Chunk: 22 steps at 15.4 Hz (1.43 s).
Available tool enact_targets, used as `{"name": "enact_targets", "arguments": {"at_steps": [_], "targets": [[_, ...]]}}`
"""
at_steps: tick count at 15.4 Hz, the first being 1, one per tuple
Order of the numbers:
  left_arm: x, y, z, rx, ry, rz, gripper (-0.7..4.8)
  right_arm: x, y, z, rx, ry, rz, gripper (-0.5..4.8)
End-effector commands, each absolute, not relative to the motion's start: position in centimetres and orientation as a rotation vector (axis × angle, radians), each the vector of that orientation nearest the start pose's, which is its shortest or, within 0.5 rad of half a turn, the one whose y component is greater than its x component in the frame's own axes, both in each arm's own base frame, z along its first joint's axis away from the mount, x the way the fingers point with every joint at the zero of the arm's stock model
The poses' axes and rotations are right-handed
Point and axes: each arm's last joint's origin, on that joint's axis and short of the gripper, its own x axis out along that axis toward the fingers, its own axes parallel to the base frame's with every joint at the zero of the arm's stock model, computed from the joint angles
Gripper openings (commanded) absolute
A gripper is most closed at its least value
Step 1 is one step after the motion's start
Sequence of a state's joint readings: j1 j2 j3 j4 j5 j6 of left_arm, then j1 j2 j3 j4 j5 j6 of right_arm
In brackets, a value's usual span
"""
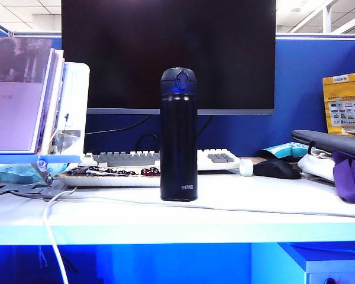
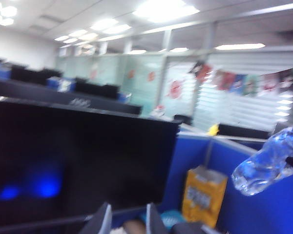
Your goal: Pick up the mineral water bottle and place it vertically to the right of the black thermos cup.
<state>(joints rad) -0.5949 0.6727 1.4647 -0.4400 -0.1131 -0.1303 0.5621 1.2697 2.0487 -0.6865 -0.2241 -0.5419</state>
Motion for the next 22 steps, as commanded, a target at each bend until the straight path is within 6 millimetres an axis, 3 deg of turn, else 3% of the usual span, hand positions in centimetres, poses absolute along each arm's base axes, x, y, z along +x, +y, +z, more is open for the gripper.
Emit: {"name": "enact_targets", "arguments": {"at_steps": [1,5,10,12,14,17,22], "targets": [[3.2,-1.8,50.9,-0.213,-0.206,-0.487,1.11,14.6,9.5,58.8,-0.491,-0.379,0.671,2.01],[3.4,-1.9,49.8,-0.172,-0.097,-0.485,1.11,13.1,8.3,59.6,-0.455,-0.424,0.631,2.01],[3.4,-1.9,49.5,-0.164,-0.072,-0.484,1.11,9.0,5.6,60.4,-0.431,-0.466,0.537,2.01],[3.4,-1.9,49.5,-0.163,-0.072,-0.484,1.11,8.4,5.3,60.5,-0.428,-0.478,0.529,2.01],[3.4,-1.9,49.5,-0.164,-0.072,-0.484,1.11,9.1,5.7,59.9,-0.419,-0.508,0.520,2.01],[3.4,-1.9,49.5,-0.164,-0.072,-0.484,1.11,11.2,6.4,56.2,-0.329,-0.471,0.511,2.01],[3.4,-1.9,49.5,-0.163,-0.071,-0.484,1.11,16.7,8.6,47.4,-0.275,-0.313,0.528,2.01]]}}
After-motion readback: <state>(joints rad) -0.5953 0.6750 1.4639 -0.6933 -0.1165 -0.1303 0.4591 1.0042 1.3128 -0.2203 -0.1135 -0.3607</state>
